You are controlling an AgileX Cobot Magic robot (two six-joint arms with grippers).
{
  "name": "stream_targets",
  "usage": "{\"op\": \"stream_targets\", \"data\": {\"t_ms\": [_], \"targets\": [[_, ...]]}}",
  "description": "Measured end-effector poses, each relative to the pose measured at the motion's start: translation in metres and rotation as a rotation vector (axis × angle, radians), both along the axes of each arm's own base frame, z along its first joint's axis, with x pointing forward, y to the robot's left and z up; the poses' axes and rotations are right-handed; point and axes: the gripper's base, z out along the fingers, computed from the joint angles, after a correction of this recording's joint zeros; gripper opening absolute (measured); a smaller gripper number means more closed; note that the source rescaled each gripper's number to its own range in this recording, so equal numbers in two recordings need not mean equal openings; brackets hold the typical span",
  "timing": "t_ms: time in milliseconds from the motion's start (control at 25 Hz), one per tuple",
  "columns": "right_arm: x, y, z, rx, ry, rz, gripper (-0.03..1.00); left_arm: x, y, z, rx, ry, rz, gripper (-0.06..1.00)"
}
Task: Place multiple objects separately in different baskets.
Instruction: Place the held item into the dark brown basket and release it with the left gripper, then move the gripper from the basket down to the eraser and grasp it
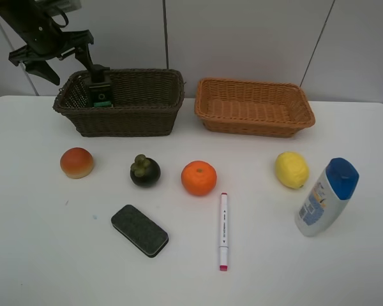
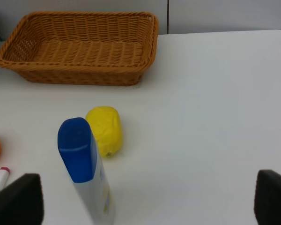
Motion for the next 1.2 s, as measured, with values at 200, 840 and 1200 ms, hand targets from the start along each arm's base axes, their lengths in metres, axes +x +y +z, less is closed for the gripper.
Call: {"op": "stream_targets", "data": {"t_ms": [200, 840, 1200], "targets": [[0.000, 0.000, 0.000, 0.000, 0.000, 0.000, 1.00, -0.012, -0.001, 0.032, 0.002, 0.093, 0.001, 0.92], [0.000, 0.000, 0.000, 0.000, 0.000, 0.000, 1.00, -0.212, -0.102, -0.005, 0.040, 0.530, -0.152, 0.92], [0.000, 0.000, 0.000, 0.000, 0.000, 0.000, 1.00, -0.254, -0.147, -0.044, 0.047, 0.529, -0.049, 0.92]]}}
